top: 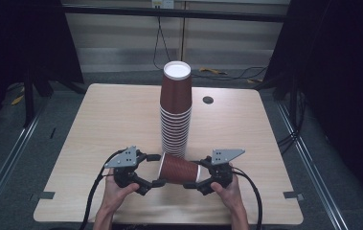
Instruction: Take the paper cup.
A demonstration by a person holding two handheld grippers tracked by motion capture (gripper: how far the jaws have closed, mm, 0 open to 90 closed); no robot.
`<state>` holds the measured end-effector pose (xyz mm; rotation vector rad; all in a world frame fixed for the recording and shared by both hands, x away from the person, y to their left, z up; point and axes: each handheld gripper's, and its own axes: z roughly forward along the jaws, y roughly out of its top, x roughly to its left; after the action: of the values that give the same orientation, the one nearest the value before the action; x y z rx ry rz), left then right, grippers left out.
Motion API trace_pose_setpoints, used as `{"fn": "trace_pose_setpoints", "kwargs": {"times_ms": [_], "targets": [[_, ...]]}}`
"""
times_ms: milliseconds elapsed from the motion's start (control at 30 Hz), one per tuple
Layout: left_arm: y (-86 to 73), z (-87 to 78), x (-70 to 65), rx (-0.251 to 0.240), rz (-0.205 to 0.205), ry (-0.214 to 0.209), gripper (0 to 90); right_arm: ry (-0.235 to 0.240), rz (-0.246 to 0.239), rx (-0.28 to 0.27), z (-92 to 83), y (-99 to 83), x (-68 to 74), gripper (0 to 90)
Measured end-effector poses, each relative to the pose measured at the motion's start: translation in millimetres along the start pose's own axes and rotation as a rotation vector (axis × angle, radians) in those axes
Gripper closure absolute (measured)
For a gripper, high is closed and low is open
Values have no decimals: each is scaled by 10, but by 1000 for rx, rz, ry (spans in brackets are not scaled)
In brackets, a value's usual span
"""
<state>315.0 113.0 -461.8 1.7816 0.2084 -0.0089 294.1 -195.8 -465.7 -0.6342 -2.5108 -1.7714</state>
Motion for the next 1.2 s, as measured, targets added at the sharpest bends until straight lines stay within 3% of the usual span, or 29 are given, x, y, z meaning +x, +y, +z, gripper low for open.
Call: {"fn": "trace_pose_setpoints", "kwargs": {"times_ms": [100, 200, 333, 567, 633, 700, 833, 933, 1200], "targets": [[-13, 32, 10, 17, -4, 21, 153, 12, 0, -2, -2, -1, 8, 227], [-30, 60, 29, 16, -14, 1, 125, 21, -4, -9, -9, 10, 19, 228], [-29, 65, 29, 26, -10, 24, 74, 24, -7, -12, -13, 18, 26, 229], [-26, 104, 28, 28, -2, 10, 0, 38, -22, -16, -3, 31, 38, 229], [-19, 125, 19, 37, -1, 22, 0, 41, -27, -17, 5, 39, 42, 229], [-6, 152, 30, 25, -6, -5, 0, 44, -30, -15, 14, 43, 44, 229], [14, 190, 44, 22, -9, -15, 0, 46, -38, -10, 24, 47, 45, 228], [3, 210, 72, 2, -23, -60, 0, 44, -41, -9, 17, 47, 51, 228], [-18, 241, 103, -5, -30, -98, 0, 61, -44, 3, 20, 35, 40, 225]]}}
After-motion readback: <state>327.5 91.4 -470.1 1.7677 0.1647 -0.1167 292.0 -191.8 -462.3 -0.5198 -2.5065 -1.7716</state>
